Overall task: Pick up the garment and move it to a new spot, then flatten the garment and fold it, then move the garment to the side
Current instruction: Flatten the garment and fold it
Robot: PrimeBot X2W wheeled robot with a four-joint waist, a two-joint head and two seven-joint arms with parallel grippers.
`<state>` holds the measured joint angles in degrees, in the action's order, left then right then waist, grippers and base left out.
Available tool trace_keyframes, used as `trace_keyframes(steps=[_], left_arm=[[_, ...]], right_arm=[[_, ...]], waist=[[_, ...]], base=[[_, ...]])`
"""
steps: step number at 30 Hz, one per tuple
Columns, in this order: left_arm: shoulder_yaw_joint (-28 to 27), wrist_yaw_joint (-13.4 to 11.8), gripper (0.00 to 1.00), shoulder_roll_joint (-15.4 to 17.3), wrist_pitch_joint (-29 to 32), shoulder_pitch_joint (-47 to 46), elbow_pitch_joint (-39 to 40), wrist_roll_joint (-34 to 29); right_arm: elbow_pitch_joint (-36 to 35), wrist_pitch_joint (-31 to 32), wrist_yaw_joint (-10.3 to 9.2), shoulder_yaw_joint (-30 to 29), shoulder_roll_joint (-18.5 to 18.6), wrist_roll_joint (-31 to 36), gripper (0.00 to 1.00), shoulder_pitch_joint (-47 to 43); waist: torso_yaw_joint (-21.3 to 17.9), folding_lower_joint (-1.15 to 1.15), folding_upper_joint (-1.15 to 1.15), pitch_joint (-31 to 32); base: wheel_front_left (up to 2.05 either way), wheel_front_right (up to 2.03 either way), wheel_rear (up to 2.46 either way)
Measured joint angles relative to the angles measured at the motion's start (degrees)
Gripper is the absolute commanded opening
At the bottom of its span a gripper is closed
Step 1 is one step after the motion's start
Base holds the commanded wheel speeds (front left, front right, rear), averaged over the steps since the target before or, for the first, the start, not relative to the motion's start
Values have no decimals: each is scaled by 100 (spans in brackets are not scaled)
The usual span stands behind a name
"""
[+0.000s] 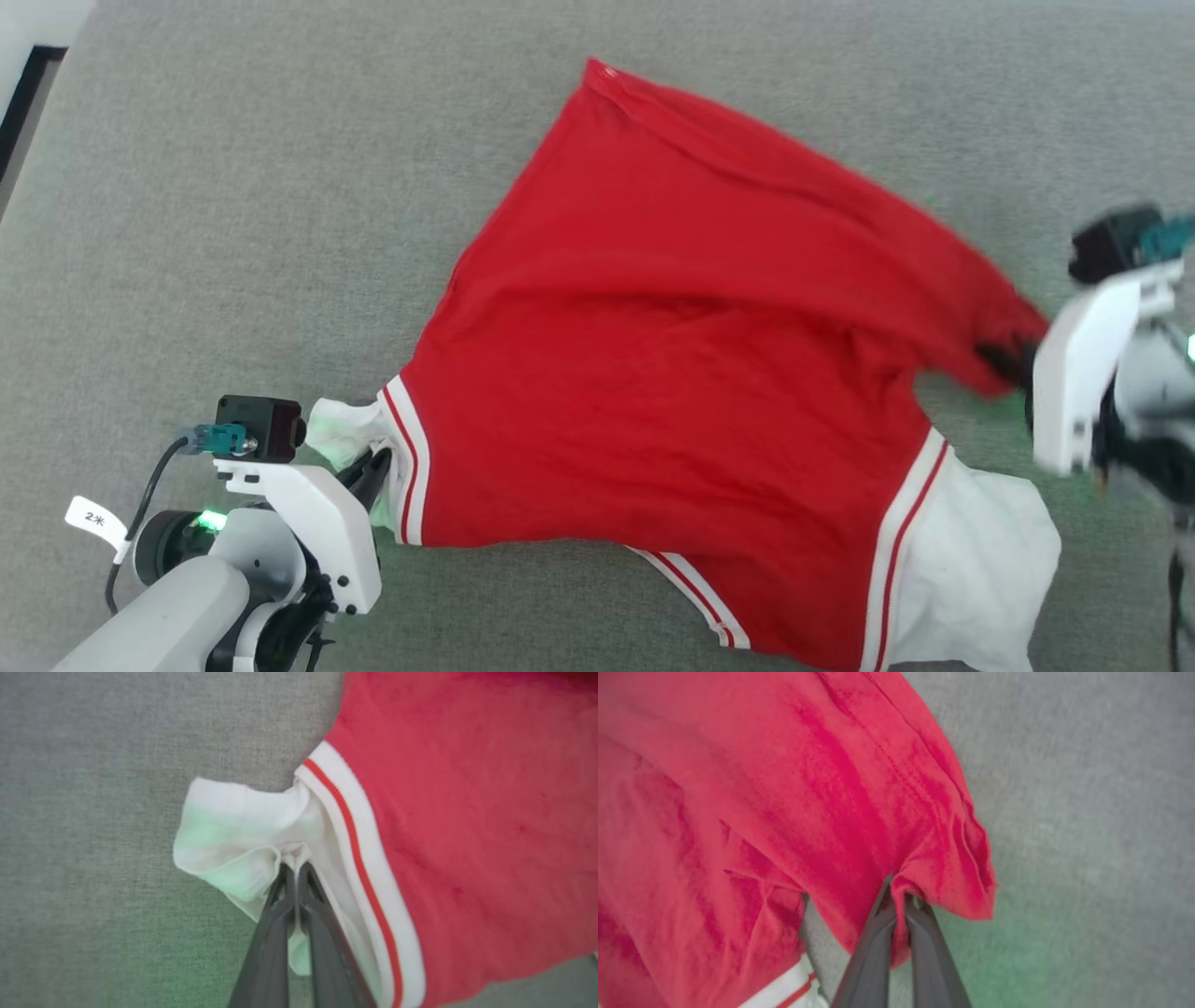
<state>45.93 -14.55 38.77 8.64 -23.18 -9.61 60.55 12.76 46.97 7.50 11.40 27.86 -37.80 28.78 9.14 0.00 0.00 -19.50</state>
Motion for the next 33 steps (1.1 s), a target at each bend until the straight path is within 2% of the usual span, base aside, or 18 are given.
trace_keyframes(steps=[2,3,6,12,13,14,15,20,27,30,33], left_arm=[[-9,-18,0,42,12,15,36,0],[-10,-57,0,64,27,22,69,1],[-19,-78,0,82,44,24,118,4],[-19,-93,0,89,63,24,153,9],[-18,-93,0,91,63,24,153,9],[-15,-93,0,90,63,24,153,9],[-13,-93,0,88,63,25,152,12],[-18,-93,0,101,63,97,146,51],[-12,-109,0,125,47,195,181,77],[-4,-110,0,120,35,225,209,88],[5,-116,0,98,13,230,243,89]], right_arm=[[-572,221,0,-240,-92,49,0,-544],[-1068,412,0,-525,-260,136,0,-1088],[-1731,673,0,-887,-594,304,0,-1835],[-2352,932,0,-1204,-1157,660,0,-2676],[-2358,922,0,-1229,-1228,715,7,-2707],[-2359,882,0,-1248,-1278,798,67,-2721],[-2362,854,0,-1255,-1317,860,100,-2739],[-2651,813,0,-1379,-1434,920,100,-2820],[-3650,794,0,-1707,-1379,1018,100,-2805],[-4121,783,0,-1739,-1344,1070,100,-2683],[-4281,564,0,-1713,-1333,1144,100,-2350]], waist=[[-39,0,0,35],[-59,0,0,50],[-66,0,0,42],[-76,0,0,29],[-84,0,0,36],[-91,0,0,49],[-96,0,0,64],[-130,0,0,160],[-140,0,0,284],[-110,0,0,313],[-66,0,0,320]], base=[[0,0,0],[0,0,0],[0,0,0],[0,0,0],[0,0,0],[0,0,0],[0,0,0],[0,0,0],[0,0,0],[0,0,0],[0,0,0]])
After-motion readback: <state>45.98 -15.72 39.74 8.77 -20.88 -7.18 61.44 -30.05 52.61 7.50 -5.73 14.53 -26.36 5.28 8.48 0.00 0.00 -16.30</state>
